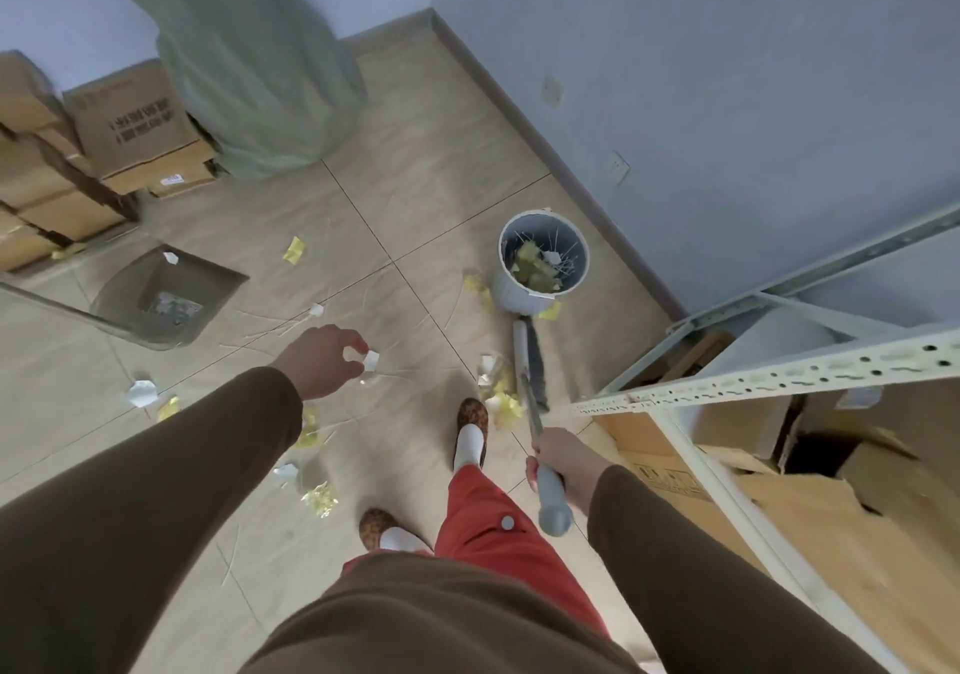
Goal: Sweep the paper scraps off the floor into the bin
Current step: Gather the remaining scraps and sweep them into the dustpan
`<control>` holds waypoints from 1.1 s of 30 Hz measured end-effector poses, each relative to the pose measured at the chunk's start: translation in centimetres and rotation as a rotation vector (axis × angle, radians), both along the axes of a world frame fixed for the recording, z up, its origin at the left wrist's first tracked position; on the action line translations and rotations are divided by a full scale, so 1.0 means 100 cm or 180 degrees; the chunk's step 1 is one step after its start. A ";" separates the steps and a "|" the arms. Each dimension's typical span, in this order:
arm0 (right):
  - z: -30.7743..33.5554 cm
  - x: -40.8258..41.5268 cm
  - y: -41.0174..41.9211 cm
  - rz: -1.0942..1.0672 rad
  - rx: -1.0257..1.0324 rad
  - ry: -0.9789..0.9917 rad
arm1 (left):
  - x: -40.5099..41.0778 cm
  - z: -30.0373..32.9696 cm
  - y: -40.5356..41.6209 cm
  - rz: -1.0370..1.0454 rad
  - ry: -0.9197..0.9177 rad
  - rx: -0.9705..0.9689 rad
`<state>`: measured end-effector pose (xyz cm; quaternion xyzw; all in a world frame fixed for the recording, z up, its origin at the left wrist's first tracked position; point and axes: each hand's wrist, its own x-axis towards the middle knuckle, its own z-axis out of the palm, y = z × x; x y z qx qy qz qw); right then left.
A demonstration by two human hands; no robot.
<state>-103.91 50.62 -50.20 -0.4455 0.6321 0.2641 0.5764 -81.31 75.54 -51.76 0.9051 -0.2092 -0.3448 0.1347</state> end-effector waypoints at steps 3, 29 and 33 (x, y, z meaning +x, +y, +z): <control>0.027 -0.024 0.007 0.0778 -0.0160 -0.0195 | -0.011 -0.001 0.016 0.0006 0.0025 0.0006; 0.110 -0.060 0.065 -0.1086 0.0938 -0.0314 | -0.058 -0.032 0.110 0.0372 0.0224 0.0139; 0.122 -0.029 0.024 -0.1740 0.0861 -0.0636 | -0.060 -0.032 0.104 0.0427 0.0235 0.0067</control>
